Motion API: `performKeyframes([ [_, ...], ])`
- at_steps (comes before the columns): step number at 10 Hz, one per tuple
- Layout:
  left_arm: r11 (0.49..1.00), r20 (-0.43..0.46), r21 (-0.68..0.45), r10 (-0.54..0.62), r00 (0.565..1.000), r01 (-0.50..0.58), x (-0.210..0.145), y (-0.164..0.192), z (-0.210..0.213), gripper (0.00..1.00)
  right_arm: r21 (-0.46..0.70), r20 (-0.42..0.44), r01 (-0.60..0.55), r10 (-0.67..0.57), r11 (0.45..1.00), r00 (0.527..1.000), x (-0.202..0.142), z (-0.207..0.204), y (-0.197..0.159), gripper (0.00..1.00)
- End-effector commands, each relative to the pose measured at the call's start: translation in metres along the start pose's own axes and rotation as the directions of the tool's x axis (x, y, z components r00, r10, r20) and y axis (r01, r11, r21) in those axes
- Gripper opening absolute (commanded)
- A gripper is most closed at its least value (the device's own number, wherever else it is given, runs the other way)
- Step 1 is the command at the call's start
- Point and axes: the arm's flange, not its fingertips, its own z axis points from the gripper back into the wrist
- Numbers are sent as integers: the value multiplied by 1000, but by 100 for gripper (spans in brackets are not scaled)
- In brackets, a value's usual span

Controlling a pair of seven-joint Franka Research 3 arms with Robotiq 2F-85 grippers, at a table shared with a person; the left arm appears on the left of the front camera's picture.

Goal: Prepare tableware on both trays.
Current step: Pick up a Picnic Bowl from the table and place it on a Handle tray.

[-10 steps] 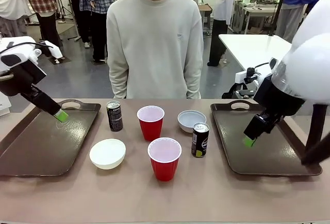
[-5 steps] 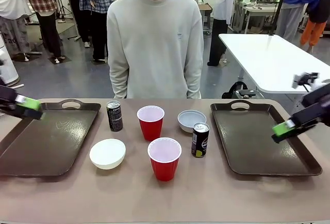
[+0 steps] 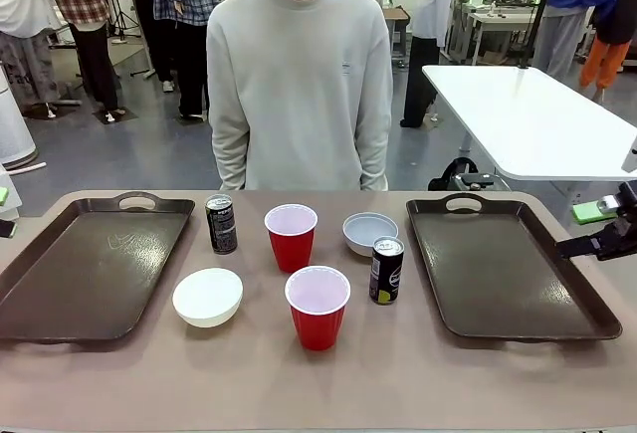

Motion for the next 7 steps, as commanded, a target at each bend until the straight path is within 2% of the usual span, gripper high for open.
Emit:
performKeyframes([
  [1, 994, -63, 97, -34, 997, 40, 1, -19, 2, 100, -89, -3, 42, -42, 995, 999, -13, -20, 22, 100],
  [4, 979, -85, 170, -100, 991, 113, 6, -36, 8, 100, -126, -30, 47, -51, 991, 998, -14, -28, 25, 100],
  [5, 992, -66, 102, -66, 996, 73, 7, -23, 3, 100, -94, -16, 27, -29, 995, 999, 6, -5, 23, 100],
  [7, 992, -66, 102, -66, 996, 73, 7, -23, 3, 100, -94, -16, 27, -29, 995, 999, 6, -5, 23, 100],
])
